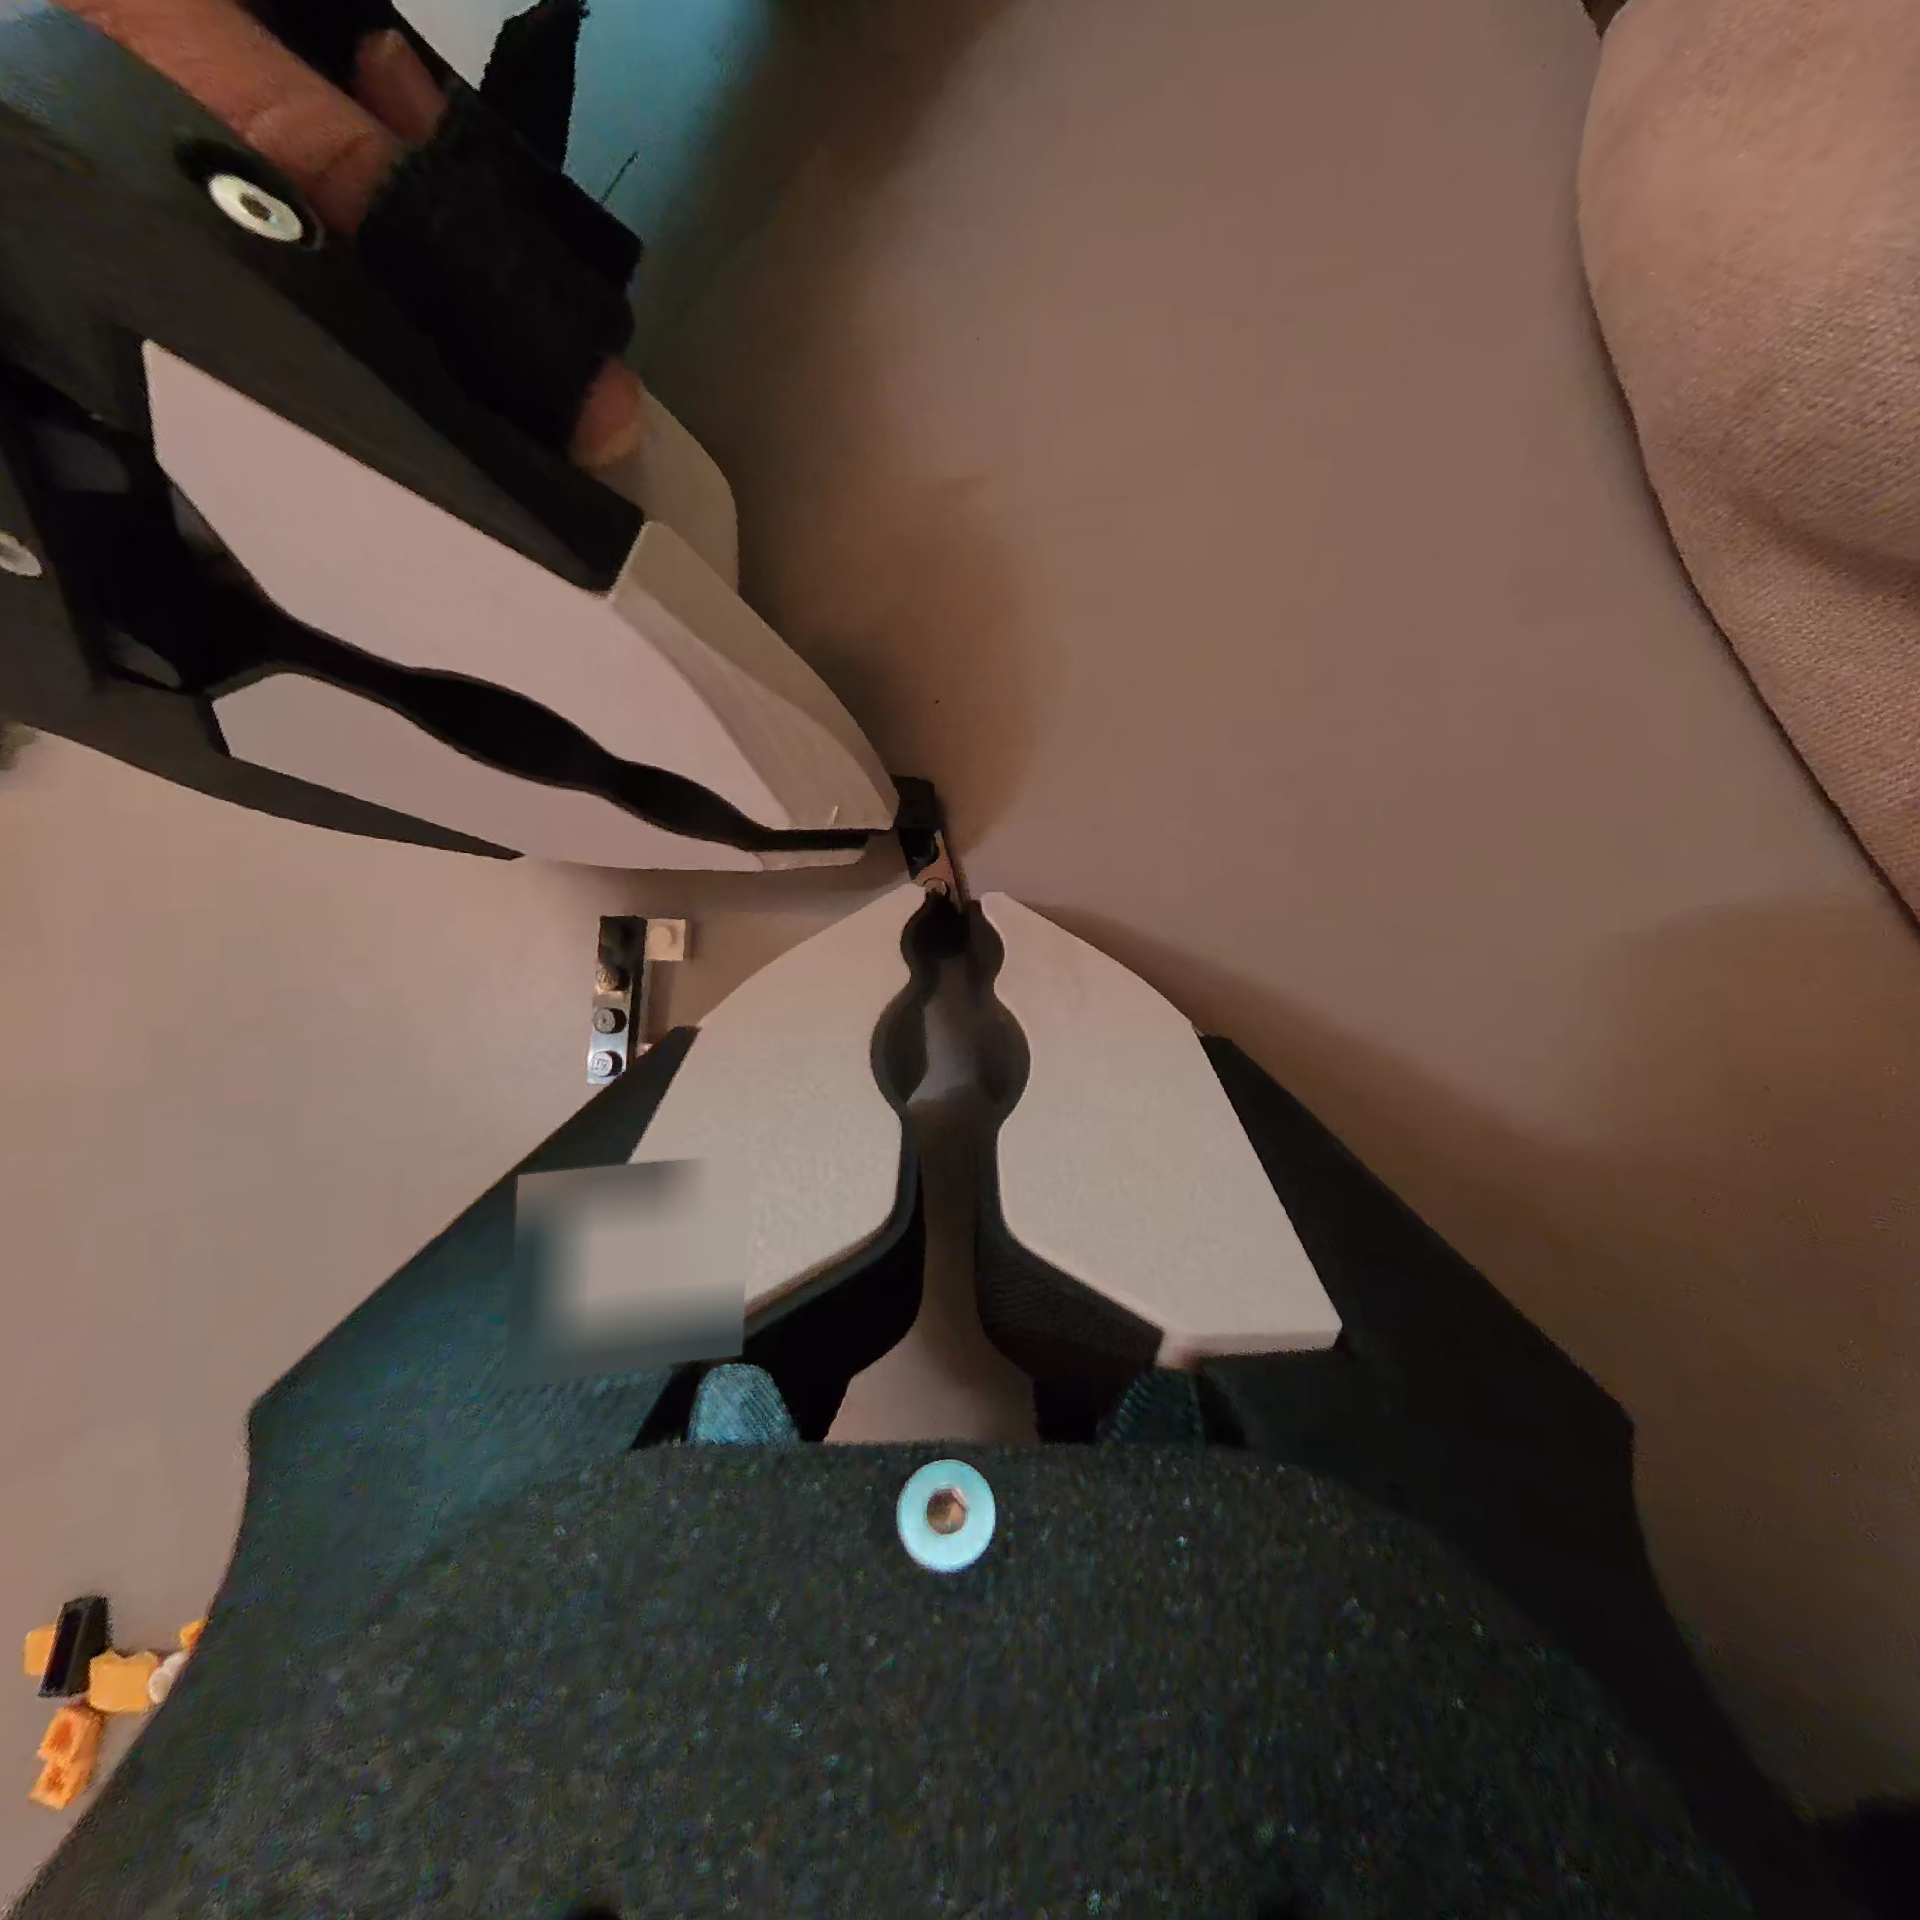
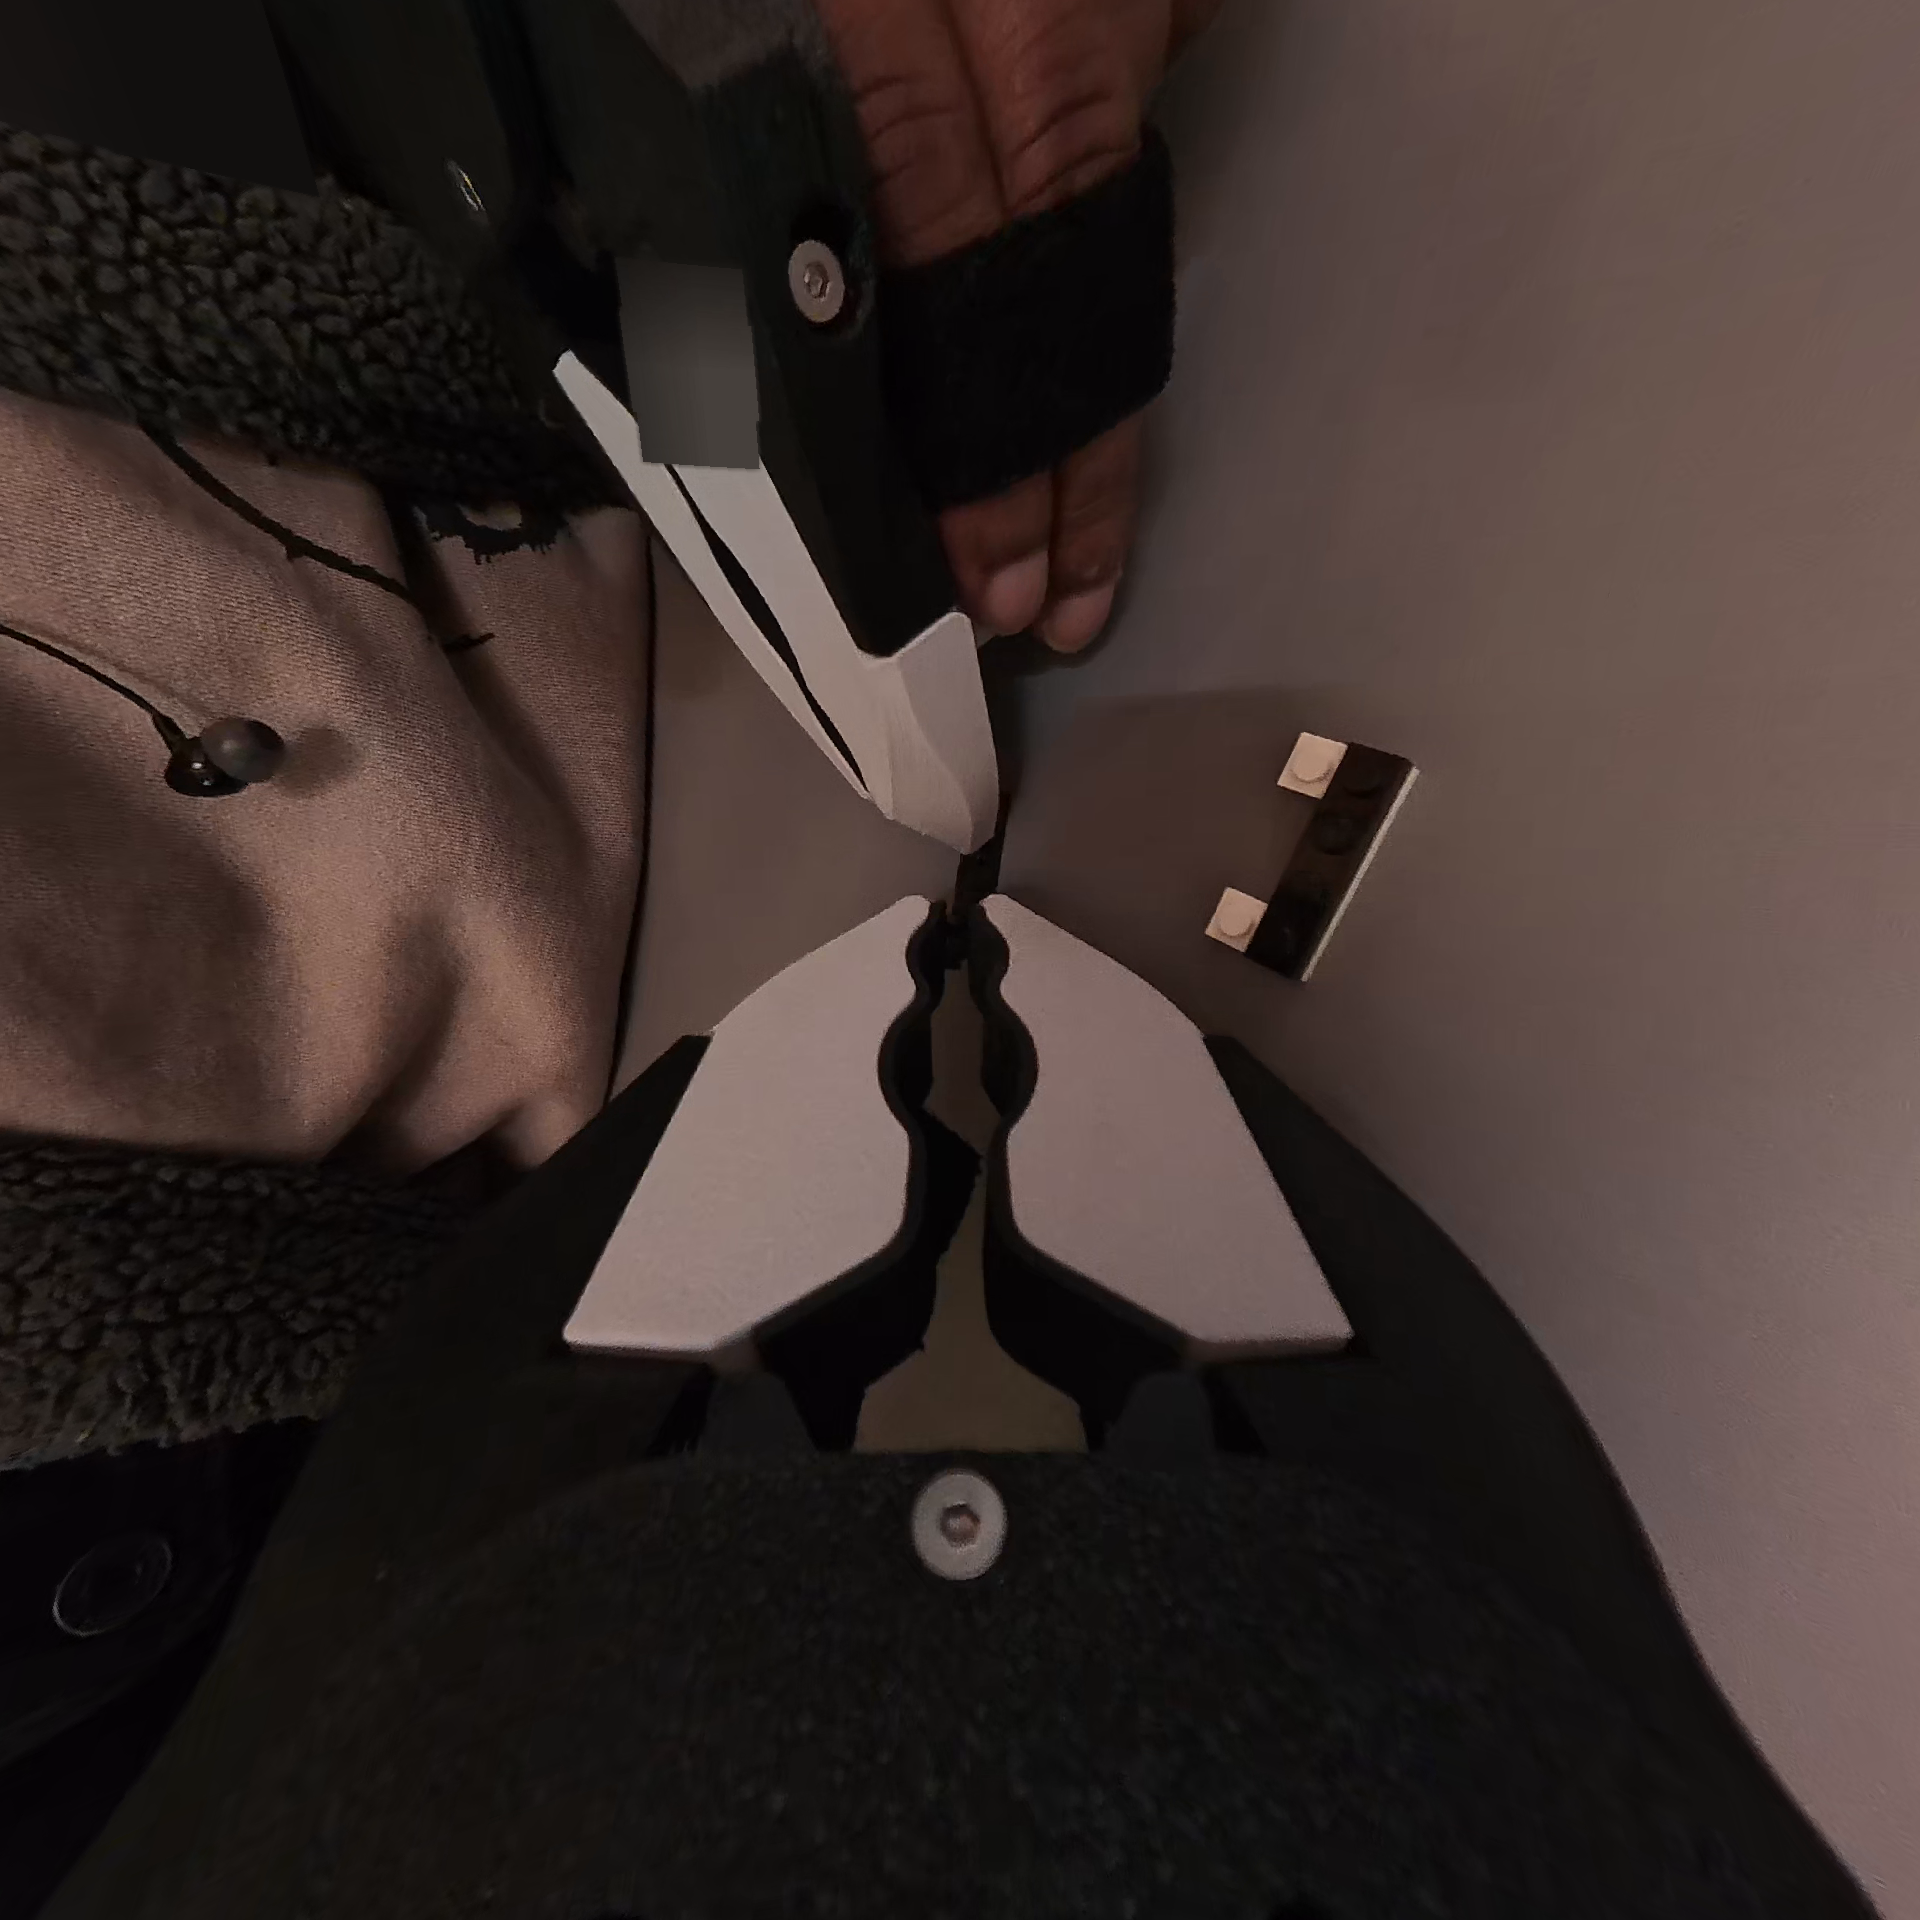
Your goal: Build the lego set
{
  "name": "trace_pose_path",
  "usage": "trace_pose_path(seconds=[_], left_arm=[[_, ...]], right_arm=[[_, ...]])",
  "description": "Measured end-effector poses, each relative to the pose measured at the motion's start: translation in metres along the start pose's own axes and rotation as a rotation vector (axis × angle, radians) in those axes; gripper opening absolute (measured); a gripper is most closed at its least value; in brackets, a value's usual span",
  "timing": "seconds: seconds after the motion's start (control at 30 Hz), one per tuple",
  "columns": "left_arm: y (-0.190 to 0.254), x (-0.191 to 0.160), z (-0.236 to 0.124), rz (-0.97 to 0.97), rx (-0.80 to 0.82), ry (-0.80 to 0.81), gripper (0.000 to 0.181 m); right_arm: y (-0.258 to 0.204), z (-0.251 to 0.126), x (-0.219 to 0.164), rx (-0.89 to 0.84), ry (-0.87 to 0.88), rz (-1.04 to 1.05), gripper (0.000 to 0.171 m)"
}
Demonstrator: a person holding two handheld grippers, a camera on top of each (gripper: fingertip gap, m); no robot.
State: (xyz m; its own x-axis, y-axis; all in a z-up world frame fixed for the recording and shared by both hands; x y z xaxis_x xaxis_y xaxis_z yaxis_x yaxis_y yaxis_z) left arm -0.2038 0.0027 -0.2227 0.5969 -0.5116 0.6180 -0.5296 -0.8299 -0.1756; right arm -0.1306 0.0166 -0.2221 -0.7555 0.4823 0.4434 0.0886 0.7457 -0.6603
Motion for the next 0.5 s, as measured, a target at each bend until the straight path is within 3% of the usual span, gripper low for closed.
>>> trace_pose_path(seconds=[0.5], left_arm=[[-0.0006,-0.0003,0.0004,0.027,-0.038,0.035,0.002]], right_arm=[[0.0006,0.0000,-0.0007,-0.062,-0.026,-0.039,0.000]])
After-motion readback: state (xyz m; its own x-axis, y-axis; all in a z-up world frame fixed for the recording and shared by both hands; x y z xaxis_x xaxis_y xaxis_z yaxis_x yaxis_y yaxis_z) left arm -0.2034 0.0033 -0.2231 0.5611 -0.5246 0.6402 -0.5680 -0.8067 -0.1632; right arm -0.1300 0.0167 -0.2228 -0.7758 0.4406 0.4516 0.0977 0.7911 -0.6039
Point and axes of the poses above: each gripper's, where its closed fingertips meet, z out along the fingers, x out of its top, y = z × x across the jaws, the point moved 5 cm from there along -z, back along the fingers
